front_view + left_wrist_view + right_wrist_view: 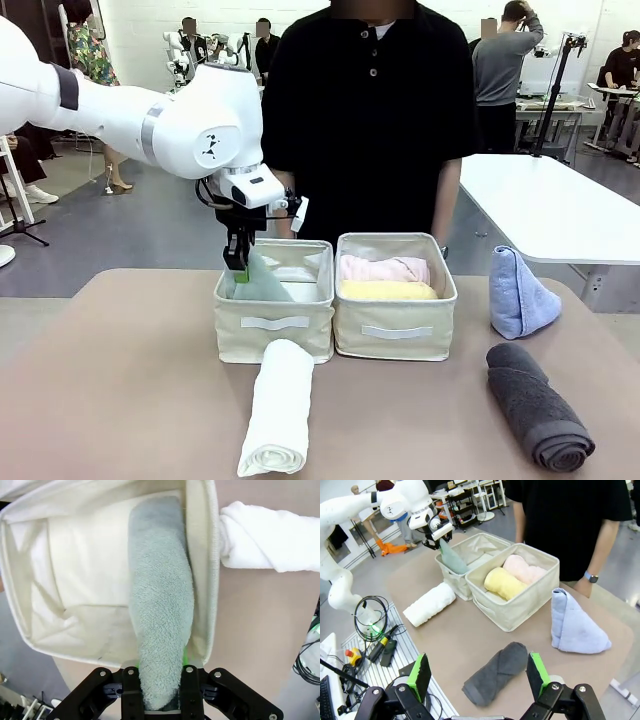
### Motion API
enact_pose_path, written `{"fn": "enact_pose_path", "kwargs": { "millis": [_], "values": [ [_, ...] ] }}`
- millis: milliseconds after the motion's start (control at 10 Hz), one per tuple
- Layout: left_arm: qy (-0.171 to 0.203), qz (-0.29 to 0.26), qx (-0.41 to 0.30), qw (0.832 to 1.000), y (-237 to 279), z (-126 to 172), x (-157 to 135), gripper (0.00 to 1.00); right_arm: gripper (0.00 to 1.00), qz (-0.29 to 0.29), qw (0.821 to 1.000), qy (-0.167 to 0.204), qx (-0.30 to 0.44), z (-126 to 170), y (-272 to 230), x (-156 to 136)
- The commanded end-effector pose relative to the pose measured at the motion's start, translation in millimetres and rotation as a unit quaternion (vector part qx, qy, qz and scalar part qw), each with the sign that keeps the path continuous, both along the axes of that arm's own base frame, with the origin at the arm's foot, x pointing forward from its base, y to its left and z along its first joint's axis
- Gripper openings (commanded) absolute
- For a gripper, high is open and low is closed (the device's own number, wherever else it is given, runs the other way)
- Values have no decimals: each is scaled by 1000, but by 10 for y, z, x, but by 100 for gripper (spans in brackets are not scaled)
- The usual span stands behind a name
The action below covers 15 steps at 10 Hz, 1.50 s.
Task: Sort the towels based on their folding style.
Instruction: Pick up one triangle-folded towel and place it in the left Fabric basket.
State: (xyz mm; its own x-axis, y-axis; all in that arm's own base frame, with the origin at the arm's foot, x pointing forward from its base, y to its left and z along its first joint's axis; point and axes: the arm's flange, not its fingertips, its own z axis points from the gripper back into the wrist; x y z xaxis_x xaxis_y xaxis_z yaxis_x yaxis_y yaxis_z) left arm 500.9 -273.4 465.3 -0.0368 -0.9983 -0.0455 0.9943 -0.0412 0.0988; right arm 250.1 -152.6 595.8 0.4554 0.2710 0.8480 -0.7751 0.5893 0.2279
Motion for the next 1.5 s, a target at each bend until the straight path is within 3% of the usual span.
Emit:
{"fn": "enact_pose_path", "kwargs": {
  "millis": [0,100,200,300,400,700,800,900,1000,1100,1200,1400],
  "values": [
    [22,0,-9,1000,10,-14,-42,81,100,7,1000,-11,13,24,-4,18],
    [24,-4,-7,1000,15,-14,-49,80,100,7,1000,-11,13,24,-4,18],
    [22,-3,-6,1000,12,13,-56,100,100,7,1000,-11,13,24,-4,18],
    [21,-3,-6,1000,13,23,-59,83,100,7,1000,-11,13,24,-4,18],
    [24,-4,-7,1000,14,22,-64,100,100,7,1000,-11,13,24,-4,18],
    [28,0,-15,999,44,85,-83,100,100,7,1000,-11,13,24,-4,18],
    [18,4,-42,999,130,294,-147,90,100,7,1000,-11,13,24,-4,18],
    [9,-18,-115,993,336,746,-367,100,100,7,1000,-11,13,24,-4,18],
    [-27,-55,-209,976,795,1451,-852,100,100,7,1000,-11,13,24,-4,18],
    [-61,-52,-247,966,1309,1885,-1274,100,100,7,1000,-11,13,24,-4,18],
    [-69,-41,-271,959,1753,2056,-1602,100,100,7,1000,-11,13,24,-4,18],
    [-77,21,-318,945,2490,2023,-1966,100,100,7,1000,-11,13,24,-4,18]
  ]
}}
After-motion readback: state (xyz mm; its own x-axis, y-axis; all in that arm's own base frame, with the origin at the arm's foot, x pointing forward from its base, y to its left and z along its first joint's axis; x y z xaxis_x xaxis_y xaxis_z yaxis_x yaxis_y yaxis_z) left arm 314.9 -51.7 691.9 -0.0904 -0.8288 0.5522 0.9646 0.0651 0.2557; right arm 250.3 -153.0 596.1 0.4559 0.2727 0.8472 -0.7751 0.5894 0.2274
